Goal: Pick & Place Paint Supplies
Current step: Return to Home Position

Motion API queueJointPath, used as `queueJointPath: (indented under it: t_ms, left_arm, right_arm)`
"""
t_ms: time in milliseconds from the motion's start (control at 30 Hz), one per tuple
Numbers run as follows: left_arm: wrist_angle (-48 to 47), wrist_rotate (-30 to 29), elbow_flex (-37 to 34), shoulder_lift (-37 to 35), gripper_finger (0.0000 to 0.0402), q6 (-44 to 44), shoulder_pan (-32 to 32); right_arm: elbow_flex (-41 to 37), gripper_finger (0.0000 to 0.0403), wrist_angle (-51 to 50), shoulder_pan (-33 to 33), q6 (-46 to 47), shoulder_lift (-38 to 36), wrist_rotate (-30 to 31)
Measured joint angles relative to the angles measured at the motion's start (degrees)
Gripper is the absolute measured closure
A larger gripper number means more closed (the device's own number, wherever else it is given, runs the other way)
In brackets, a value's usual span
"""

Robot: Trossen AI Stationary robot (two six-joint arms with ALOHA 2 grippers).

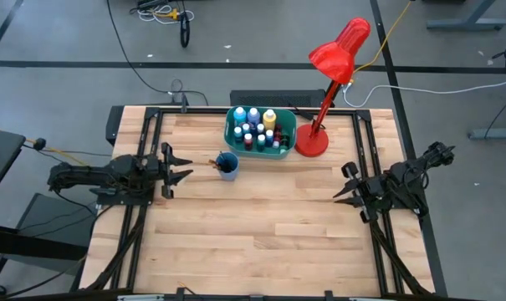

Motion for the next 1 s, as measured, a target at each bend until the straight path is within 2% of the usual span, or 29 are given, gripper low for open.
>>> queueJointPath:
  t_ms: [267,1000]
  left_arm:
    - [0.0,0.0,0.0,0.0,0.0255,0.0,0.0]
    - [0.0,0.0,0.0,0.0,0.0255,0.0,0.0]
  right_arm:
    - [-6.1,0.0337,5.6,0.0,1.3,0.0,-4.0]
    - [-5.9,0.0337,4.9,0.0,2.4,0.1,-4.4]
